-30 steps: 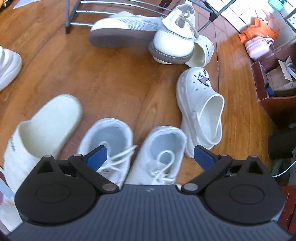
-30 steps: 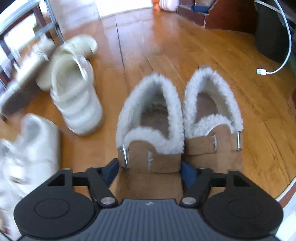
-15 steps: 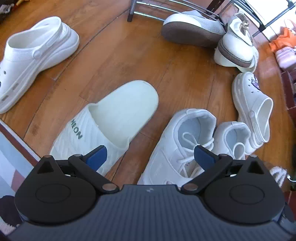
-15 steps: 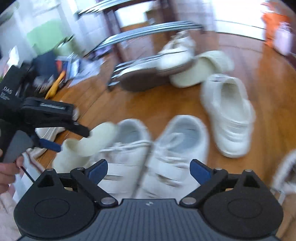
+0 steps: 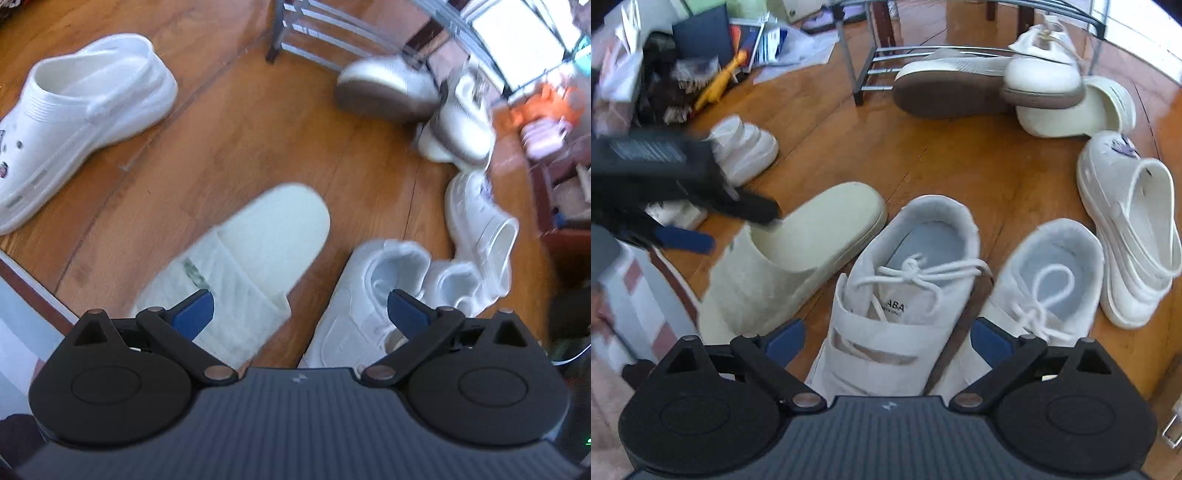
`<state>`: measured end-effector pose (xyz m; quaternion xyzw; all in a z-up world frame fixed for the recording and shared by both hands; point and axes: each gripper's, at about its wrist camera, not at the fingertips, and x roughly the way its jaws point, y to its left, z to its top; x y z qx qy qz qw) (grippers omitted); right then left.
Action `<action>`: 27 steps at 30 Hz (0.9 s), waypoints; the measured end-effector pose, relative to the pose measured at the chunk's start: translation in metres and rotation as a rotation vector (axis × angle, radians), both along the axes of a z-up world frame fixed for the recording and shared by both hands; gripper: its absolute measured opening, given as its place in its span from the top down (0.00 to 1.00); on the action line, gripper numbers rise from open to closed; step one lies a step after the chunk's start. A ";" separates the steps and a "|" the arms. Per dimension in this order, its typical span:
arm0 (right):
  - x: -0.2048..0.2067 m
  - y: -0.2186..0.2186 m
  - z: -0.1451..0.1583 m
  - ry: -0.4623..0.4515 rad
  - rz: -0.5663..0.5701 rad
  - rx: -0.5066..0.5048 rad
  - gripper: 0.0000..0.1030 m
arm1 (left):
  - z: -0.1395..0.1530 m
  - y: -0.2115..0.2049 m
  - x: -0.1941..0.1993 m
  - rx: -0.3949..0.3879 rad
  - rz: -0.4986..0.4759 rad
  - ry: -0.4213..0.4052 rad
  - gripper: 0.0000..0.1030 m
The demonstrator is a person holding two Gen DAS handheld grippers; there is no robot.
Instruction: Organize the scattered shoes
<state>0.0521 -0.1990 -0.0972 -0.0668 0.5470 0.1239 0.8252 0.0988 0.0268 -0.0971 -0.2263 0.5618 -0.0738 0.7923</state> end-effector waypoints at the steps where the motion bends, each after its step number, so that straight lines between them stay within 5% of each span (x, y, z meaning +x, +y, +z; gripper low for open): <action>1: 0.005 0.008 -0.010 -0.013 0.016 -0.064 0.00 | -0.001 0.006 0.001 0.007 0.010 0.001 0.00; 3: 0.011 0.015 -0.025 -0.027 0.031 -0.118 0.00 | -0.004 0.016 0.002 0.015 0.030 0.007 0.00; 6: 0.023 0.001 -0.041 0.037 -0.094 0.012 0.06 | -0.015 0.034 0.005 -0.010 0.086 0.039 0.00; 8: 0.022 -0.005 -0.037 0.022 -0.121 -0.004 0.16 | -0.021 0.042 0.007 -0.053 0.108 0.042 0.00; 21: 0.022 -0.045 -0.025 0.127 -0.162 -0.182 0.17 | -0.034 0.026 0.018 -0.115 0.011 0.059 0.00; 24: 0.015 -0.057 -0.012 0.105 -0.184 -0.112 0.17 | -0.036 0.028 0.019 -0.107 0.016 0.061 0.00; 27: 0.012 -0.080 0.014 0.047 -0.300 0.067 0.12 | -0.040 0.030 0.019 -0.083 0.024 0.070 0.00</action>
